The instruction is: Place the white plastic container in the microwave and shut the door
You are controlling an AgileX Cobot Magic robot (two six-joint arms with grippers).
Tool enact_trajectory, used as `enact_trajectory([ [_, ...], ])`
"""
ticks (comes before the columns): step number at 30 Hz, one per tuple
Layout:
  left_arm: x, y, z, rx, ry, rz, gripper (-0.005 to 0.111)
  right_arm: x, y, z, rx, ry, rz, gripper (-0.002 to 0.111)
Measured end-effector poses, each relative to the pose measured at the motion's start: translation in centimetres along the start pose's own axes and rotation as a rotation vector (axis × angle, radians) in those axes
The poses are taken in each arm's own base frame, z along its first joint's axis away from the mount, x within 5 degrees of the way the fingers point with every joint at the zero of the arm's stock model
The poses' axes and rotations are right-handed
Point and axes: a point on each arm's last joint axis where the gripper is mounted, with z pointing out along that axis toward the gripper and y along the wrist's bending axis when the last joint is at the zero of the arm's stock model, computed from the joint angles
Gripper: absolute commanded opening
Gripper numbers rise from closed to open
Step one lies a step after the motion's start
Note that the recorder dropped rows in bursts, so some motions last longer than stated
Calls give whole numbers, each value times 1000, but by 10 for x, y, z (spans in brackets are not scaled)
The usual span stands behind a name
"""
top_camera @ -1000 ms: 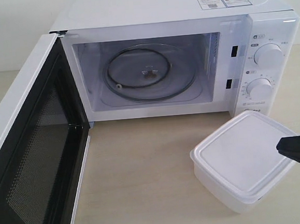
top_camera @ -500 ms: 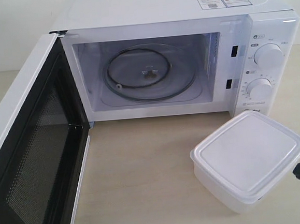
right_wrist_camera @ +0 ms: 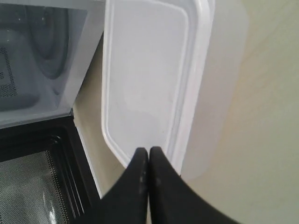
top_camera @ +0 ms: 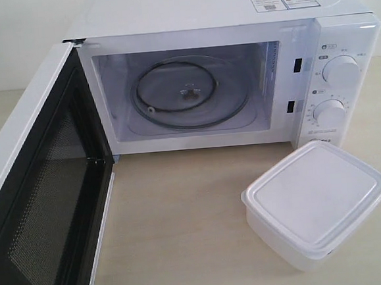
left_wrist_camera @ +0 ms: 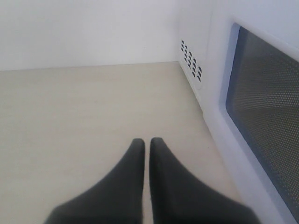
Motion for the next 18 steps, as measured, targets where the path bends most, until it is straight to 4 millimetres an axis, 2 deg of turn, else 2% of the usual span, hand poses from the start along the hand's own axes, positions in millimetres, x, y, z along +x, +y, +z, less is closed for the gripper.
enact_trajectory([
  [8, 0, 0, 0, 0, 0, 0, 4, 17, -12, 3, 27, 54, 3, 3],
  [10, 0, 0, 0, 0, 0, 0, 4, 17, -13, 3, 32, 51, 6, 9],
  [15, 0, 0, 0, 0, 0, 0, 4, 15, -17, 4, 60, 42, 24, 35],
  [18, 0, 0, 0, 0, 0, 0, 4, 12, -21, 7, 70, 49, 64, 41],
])
